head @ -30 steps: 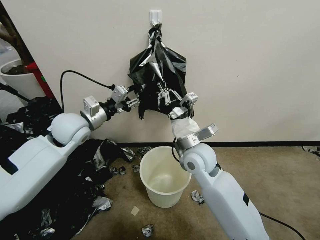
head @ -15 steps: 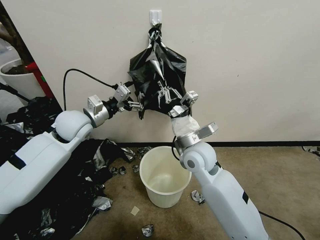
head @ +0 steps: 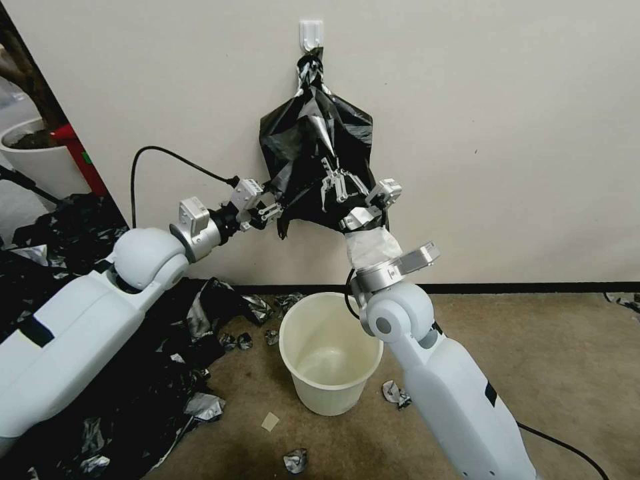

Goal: Place a trash bag onto the trash bin.

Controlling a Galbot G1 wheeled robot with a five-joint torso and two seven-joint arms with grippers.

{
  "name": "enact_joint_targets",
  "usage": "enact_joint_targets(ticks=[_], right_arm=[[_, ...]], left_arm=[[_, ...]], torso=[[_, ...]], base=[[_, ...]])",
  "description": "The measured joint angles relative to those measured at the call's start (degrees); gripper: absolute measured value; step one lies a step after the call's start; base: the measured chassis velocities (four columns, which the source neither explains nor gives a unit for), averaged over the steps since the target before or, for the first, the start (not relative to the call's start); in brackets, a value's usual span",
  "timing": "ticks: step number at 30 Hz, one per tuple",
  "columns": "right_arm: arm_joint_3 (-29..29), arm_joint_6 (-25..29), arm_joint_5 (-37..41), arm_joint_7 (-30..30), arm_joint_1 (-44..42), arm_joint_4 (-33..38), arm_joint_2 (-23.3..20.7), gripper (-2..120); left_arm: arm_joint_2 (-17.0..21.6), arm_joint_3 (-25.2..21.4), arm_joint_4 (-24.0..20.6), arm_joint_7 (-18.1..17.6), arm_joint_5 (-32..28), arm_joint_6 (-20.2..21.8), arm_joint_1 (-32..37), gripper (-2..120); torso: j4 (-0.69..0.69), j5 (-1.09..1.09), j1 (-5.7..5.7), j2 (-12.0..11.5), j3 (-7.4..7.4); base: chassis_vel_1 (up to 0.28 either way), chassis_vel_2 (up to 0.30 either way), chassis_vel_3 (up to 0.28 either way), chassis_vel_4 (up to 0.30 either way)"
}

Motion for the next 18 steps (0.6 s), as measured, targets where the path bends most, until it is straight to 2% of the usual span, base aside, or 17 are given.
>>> enact_joint_targets(ticks=[1,4,6,8,9,12,13,15,17,18], right_arm=[[0.0,0.0,0.0,0.0,0.0,0.0,0.0,0],[0.22,-0.73,-0.46,5.59,-3.07,0.19,-0.18,0],[0.23,-1.08,-0.76,7.02,-4.12,0.35,-0.3,0],[0.26,-2.0,-1.55,10.56,-7.55,1.2,-0.68,0],[0.26,-2.0,-1.55,10.56,-7.55,1.2,-0.68,0],[0.3,-3.33,-2.05,14.25,-13.27,4.02,-1.4,0],[0.3,-3.33,-2.05,14.25,-13.27,4.02,-1.4,0],[0.17,-4.51,-2.86,16.91,-19.16,8.03,-2.39,0],[-0.08,-5.17,-3.87,18.06,-23.38,11.08,-3.26,0],[-0.08,-5.17,-3.87,18.06,-23.38,11.08,-3.26,0]], left_arm=[[0.0,0.0,0.0,0.0,0.0,0.0,0.0,20],[-1.72,-4.75,-4.08,-3.61,-4.0,-0.78,5.94,3],[-2.15,-6.1,-5.35,-4.36,-5.52,-1.65,7.6,0],[-3.37,-9.49,-8.07,-5.12,-8.61,-3.71,11.94,0],[-3.37,-9.49,-8.07,-5.12,-8.61,-3.71,11.94,0],[-5.95,-13.71,-11.92,-5.24,-11.32,-5.88,19.75,0],[-5.95,-13.71,-11.92,-5.24,-11.32,-5.88,19.75,0],[-9.12,-16.01,-14.49,-5.24,-12.9,-8.01,26.41,0],[-11.56,-17.05,-16.07,-5.24,-13.16,-8.69,29.92,0],[-11.56,-17.05,-16.07,-5.24,-13.16,-8.69,29.92,0]], torso=[[0.0,0.0,0.0,0.0,0.0],[0.0,0.0,0.0,0.0,0.0],[0.0,0.0,0.0,0.0,0.0],[0.0,0.02,0.0,0.0,-0.01],[0.0,0.02,0.0,0.0,-0.01],[0.0,0.0,0.0,0.0,-0.01],[0.0,0.0,0.0,0.0,-0.01],[0.01,0.0,-0.01,0.01,-0.01],[0.0,0.01,-0.01,0.01,-0.01],[0.0,0.01,-0.01,0.01,-0.01]], base=[[0.0,0.0,0.0,0.0],[0.0,0.0,0.0,0.0],[0.0,0.0,0.0,0.0],[0.0,0.0,0.0,0.0],[0.0,0.0,0.0,0.0],[0.0,0.0,0.0,0.0],[0.0,0.0,0.0,0.0],[0.0,0.0,0.0,0.0],[0.0,0.0,0.0,0.0],[0.0,0.0,0.0,0.0]])
